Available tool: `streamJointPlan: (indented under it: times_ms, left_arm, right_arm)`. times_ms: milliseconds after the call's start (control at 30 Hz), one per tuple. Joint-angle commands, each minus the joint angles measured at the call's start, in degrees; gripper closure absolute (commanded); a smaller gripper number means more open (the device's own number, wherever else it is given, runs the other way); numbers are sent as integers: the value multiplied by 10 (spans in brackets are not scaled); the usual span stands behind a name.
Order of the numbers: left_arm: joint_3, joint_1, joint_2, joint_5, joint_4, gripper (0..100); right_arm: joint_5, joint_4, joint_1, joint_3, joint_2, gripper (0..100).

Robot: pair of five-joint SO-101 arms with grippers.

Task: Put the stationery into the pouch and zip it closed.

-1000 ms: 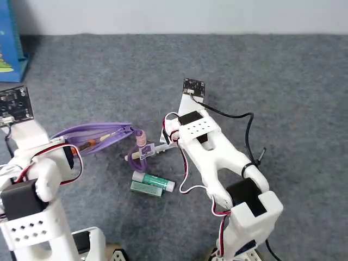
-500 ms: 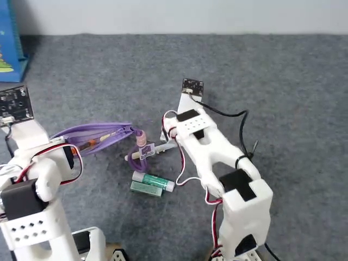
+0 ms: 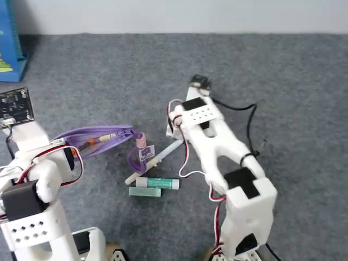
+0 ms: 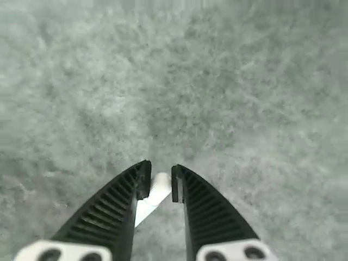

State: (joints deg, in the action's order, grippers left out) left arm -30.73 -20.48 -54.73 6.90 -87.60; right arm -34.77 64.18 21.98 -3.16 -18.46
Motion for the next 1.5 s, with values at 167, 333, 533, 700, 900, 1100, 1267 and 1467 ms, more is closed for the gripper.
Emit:
streamJointPlan:
  times_ms: [167, 333, 533, 700, 900, 1100, 1267, 1467]
  left_arm:
    - [2, -2, 1, -4, 5, 987]
    - [2, -1, 1, -4, 5, 987]
    - [3, -1, 1, -4, 5, 987]
    - [3, 18, 1, -4, 5, 987]
    - [2, 62, 1, -2, 4, 987]
    - [3, 62, 1, -2, 5, 987]
    - [2, 62, 1, -2, 5, 987]
    - [1, 62, 1, -2, 5, 987]
  right_arm:
    - [86, 7, -87, -33, 164, 991]
    - [131, 7, -95, -72, 263, 991]
    - [179, 7, -73, -127, 433, 991]
    - [181, 7, -24, -166, 590, 991]
    - [201, 7, 51, -178, 739, 991]
    - [201, 2, 91, -176, 834, 991]
    - [201, -24, 110, -174, 890, 991]
    - [197, -70, 113, -142, 916, 991]
